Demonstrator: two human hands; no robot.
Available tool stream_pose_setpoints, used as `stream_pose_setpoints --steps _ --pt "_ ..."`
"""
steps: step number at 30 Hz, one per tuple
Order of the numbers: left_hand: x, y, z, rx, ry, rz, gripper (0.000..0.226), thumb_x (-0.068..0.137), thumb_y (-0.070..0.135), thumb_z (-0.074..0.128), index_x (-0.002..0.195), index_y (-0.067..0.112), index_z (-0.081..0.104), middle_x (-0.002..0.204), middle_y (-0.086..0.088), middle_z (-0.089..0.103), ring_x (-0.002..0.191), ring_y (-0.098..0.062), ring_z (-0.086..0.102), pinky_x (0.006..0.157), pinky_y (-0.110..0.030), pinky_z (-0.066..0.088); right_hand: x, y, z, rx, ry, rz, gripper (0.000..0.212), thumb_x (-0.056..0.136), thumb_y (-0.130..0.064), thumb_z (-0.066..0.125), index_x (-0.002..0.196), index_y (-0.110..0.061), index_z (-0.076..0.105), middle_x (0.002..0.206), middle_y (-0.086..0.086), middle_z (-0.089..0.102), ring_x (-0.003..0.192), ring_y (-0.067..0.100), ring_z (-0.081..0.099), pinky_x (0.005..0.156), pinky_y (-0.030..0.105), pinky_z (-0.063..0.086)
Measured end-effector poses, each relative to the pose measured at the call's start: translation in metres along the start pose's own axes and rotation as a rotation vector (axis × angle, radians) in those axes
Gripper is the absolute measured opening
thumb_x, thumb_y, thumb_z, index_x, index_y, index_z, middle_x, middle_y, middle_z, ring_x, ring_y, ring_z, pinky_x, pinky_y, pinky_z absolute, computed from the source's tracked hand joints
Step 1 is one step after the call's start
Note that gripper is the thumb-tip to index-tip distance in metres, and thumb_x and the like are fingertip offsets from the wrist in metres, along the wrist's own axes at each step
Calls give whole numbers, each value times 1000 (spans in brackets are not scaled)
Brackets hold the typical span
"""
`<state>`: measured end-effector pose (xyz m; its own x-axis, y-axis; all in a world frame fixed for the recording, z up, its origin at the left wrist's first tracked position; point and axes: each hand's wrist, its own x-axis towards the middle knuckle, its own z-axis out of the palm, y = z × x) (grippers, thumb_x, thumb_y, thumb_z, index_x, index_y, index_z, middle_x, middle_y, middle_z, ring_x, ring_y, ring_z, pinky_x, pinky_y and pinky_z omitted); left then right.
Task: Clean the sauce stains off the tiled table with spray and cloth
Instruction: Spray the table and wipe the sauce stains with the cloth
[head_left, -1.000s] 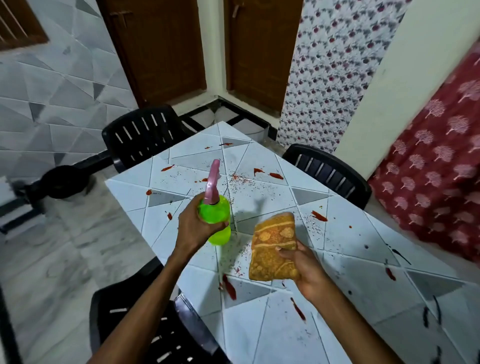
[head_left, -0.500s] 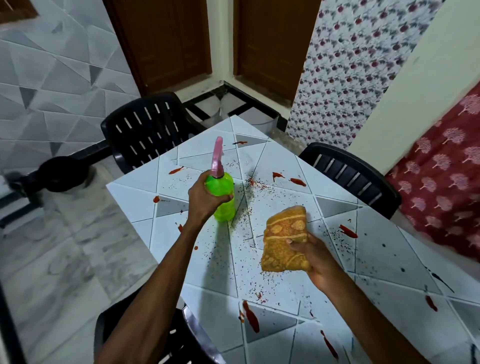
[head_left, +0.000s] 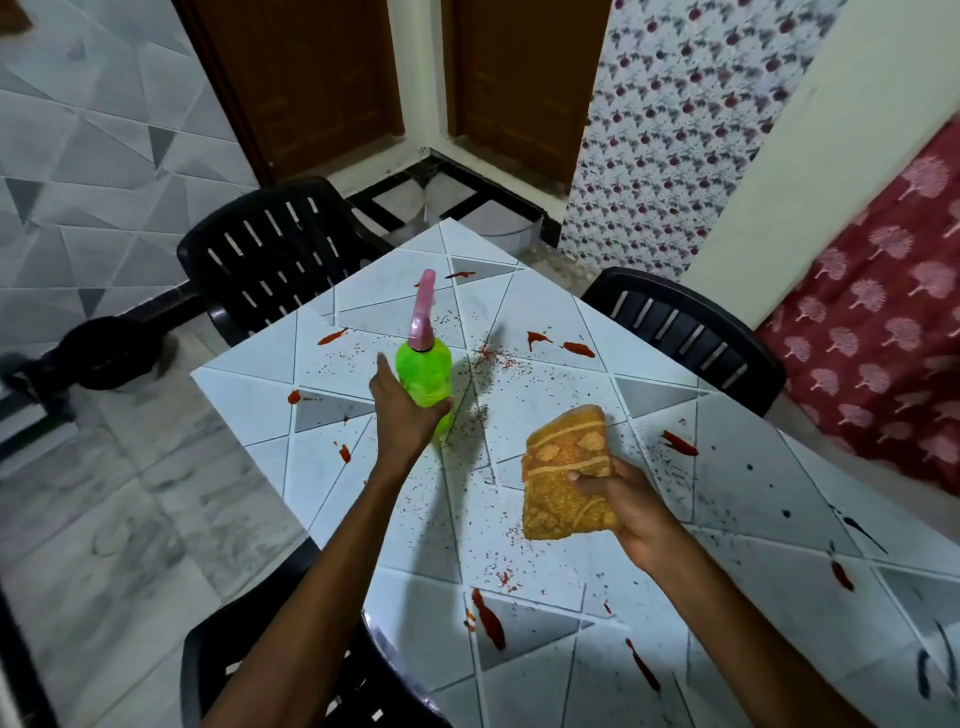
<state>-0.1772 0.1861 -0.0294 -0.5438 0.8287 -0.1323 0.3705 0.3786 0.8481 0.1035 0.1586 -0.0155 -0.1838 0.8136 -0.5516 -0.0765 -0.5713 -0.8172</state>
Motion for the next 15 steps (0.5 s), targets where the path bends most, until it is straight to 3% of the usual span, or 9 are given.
stream_pose_setpoints --steps 2,5,8,10,13,15 --pt "-29 -1 12 -35 -5 -47 92 76 33 81 150 11 30 142 -19 43 129 -34 46 107 -45 42 -12 0 -9 -29 -10 -16 36 86 4 70 119 -10 70 113 11 76 108 33 71 94 45 56" --pt "-86 15 29 -156 -196 17 54 89 34 70 137 18 52 130 -2 59 119 -18 56 95 -30 45 -35 -2 -31 -85 -84 -2 40 86 1 72 124 -8 67 113 10 76 109 31 71 98 45 56" --pt "-142 50 46 -257 -489 40 47 94 40 63 138 30 49 127 10 61 119 -5 54 94 -20 42 -71 -2 -65 -160 -230 32 43 84 1 75 125 -7 67 118 12 75 112 31 70 99 42 55" --pt "-164 65 58 -257 -712 25 44 94 37 62 135 29 50 119 5 65 112 -10 61 89 -16 48 -94 -1 -86 -216 -312 55 46 83 2 76 127 -6 66 121 13 73 114 30 69 100 40 54" --pt "-206 81 87 -136 -987 18 39 90 33 69 126 19 62 117 -9 70 110 -23 66 91 -31 54 -132 9 -130 -229 -271 45 44 82 3 76 124 -6 67 119 13 74 113 29 70 101 42 55" --pt "-237 87 105 -145 -1025 28 36 87 28 73 118 11 67 113 -7 73 107 -21 69 88 -30 56 -154 20 -160 -159 -174 14 41 81 3 77 121 -3 69 117 16 74 113 32 69 101 43 55"
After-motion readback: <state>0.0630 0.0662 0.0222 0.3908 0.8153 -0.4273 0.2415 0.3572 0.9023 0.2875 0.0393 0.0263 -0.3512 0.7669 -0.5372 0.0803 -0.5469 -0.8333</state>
